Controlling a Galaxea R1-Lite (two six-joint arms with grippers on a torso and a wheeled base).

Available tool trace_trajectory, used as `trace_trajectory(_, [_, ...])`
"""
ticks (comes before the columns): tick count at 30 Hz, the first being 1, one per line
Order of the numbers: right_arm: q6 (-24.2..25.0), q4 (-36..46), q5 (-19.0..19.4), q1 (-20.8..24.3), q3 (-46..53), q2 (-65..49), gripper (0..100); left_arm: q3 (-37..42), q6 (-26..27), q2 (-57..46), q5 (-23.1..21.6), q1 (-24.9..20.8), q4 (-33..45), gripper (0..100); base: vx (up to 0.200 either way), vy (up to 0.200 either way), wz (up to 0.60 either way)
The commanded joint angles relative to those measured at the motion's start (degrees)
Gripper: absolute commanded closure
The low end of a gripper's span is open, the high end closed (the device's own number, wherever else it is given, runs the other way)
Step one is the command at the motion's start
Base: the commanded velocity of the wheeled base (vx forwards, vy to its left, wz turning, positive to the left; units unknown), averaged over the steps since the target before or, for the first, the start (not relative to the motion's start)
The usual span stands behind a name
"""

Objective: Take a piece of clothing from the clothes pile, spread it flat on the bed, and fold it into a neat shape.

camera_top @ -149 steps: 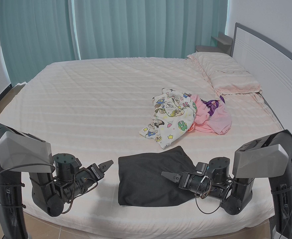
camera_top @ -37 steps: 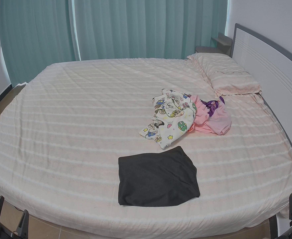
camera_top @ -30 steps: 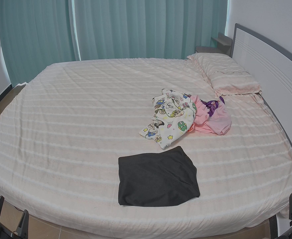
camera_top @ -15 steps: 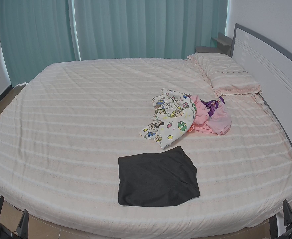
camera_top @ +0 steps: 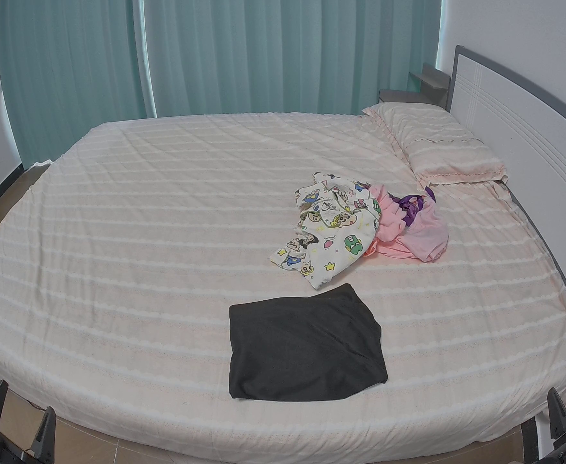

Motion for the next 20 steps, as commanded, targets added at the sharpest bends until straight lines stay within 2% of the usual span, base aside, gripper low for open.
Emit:
trace_trajectory(1, [-0.02,-0.06,0.06,0.02,1.01,-0.68,0,0.92,-0.01,-0.48,0.01,0.06,-0.07,0,0.0,0.0,0.0])
trace_trajectory(20, [0.07,-0.06,0.06,0.11,1.01,-0.68,0,0.92,-0.01,-0.48,0.01,-0.02,0.02,0,0.0,0.0,0.0])
